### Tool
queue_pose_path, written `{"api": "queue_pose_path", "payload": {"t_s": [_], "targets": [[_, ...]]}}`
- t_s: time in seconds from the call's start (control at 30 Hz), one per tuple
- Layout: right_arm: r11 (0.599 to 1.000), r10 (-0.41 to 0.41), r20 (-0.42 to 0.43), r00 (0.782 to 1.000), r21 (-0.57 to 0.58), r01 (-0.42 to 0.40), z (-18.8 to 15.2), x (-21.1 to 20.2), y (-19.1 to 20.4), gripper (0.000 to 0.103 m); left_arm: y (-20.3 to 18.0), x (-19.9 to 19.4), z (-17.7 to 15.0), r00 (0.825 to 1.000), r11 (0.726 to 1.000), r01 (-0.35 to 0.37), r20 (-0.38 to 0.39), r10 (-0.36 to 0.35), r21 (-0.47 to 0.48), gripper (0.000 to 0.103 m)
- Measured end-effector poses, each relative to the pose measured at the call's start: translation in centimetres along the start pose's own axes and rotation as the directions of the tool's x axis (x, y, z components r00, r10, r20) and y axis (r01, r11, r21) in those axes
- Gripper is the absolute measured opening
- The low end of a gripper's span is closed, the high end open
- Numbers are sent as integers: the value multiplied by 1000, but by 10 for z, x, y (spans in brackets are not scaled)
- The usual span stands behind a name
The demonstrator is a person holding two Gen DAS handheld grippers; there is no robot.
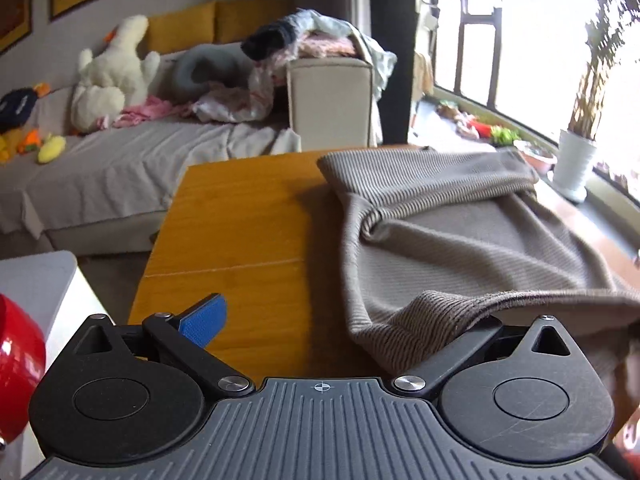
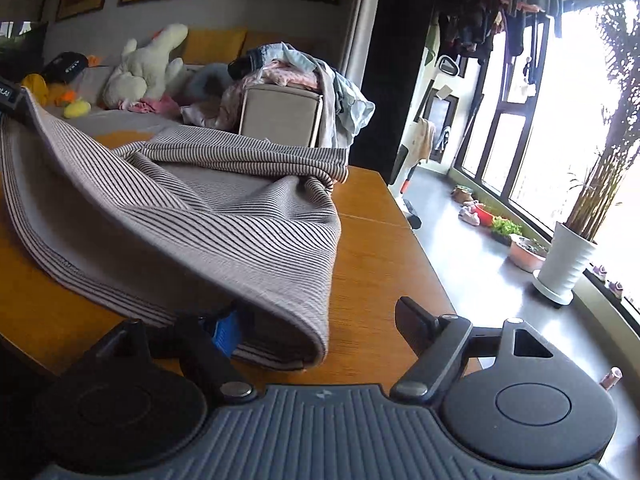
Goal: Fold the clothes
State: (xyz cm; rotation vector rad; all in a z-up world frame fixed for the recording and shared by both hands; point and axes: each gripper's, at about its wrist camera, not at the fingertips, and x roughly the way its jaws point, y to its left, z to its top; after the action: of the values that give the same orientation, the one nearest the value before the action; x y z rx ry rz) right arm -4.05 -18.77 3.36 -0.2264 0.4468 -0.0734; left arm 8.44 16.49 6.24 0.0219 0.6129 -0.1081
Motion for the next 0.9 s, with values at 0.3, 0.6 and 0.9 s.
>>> {"api": "queue_pose_path", "payload": {"t_s": [0.3,0.6,0.9], "targets": [[979,-104,55,993,-171,112,5,2,-9,79,-21,11,-31,996,982,42,-85,-27,182,103],[968,-79,115,990,-230,104,33,-15,-22,83,3,-37,-5,987,971,-131,120,109,200,103],[976,165,-81,983,-128,-174,2,-32,-52,97,-13,-29,-40,971,951,199,-176,-160,235,103]]}}
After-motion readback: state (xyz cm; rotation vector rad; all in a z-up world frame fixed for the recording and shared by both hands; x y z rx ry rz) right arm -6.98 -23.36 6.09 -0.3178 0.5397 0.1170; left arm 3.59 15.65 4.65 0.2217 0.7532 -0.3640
